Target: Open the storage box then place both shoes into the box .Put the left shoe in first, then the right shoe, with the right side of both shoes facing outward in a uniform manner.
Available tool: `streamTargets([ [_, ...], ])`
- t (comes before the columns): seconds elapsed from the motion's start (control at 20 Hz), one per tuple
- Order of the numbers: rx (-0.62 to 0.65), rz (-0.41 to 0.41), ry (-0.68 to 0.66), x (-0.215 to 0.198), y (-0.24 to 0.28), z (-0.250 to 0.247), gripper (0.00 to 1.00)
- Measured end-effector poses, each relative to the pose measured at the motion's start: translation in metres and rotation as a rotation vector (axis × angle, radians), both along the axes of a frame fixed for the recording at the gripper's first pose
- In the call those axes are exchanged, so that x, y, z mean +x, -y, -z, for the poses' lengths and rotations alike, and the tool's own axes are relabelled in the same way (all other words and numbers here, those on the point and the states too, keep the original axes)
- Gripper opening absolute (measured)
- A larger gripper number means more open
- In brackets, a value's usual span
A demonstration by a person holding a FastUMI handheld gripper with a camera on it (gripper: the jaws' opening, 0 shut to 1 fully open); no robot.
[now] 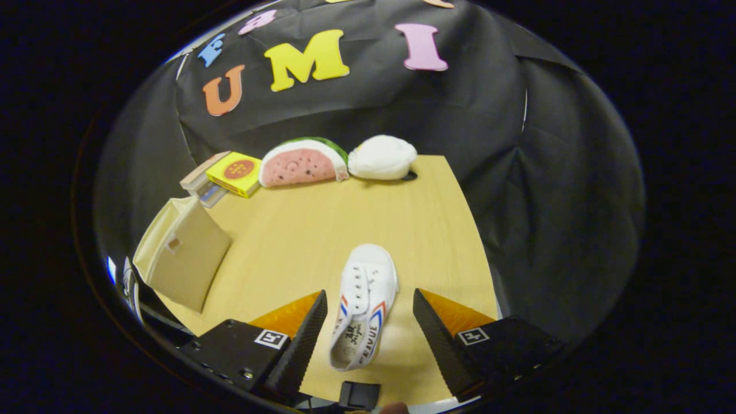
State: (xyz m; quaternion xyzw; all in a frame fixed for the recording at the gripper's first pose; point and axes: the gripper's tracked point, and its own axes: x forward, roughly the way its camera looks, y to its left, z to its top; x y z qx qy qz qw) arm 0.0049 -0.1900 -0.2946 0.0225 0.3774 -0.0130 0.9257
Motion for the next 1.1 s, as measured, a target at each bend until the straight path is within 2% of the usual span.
streamTargets([
  [0.35,0.105,0.016,-0.185,0.018,0.004,0.078,0.91],
  [0.5,0.176,-0.025,-0.228,0.020,-0.009,0.083,0.73],
  [0.6,0.186,-0.045,-0.255,0.022,-0.011,0.085,0.60],
  [0.65,0.150,-0.028,-0.262,0.023,-0.003,0.090,0.54],
  [0.75,0.205,-0.016,-0.296,0.019,-0.001,0.084,0.30],
  [0.8,0.230,-0.002,-0.296,0.017,0.003,0.078,0.30],
  [0.9,0.249,0.014,-0.309,0.018,0.001,0.080,0.08],
  [0.95,0.257,0.031,-0.307,0.019,-0.001,0.081,0.08],
  [1.0,0.262,0.039,-0.304,0.019,-0.001,0.075,0.00],
  [1.1,0.276,0.054,-0.306,0.017,-0.005,0.075,0.00],
])
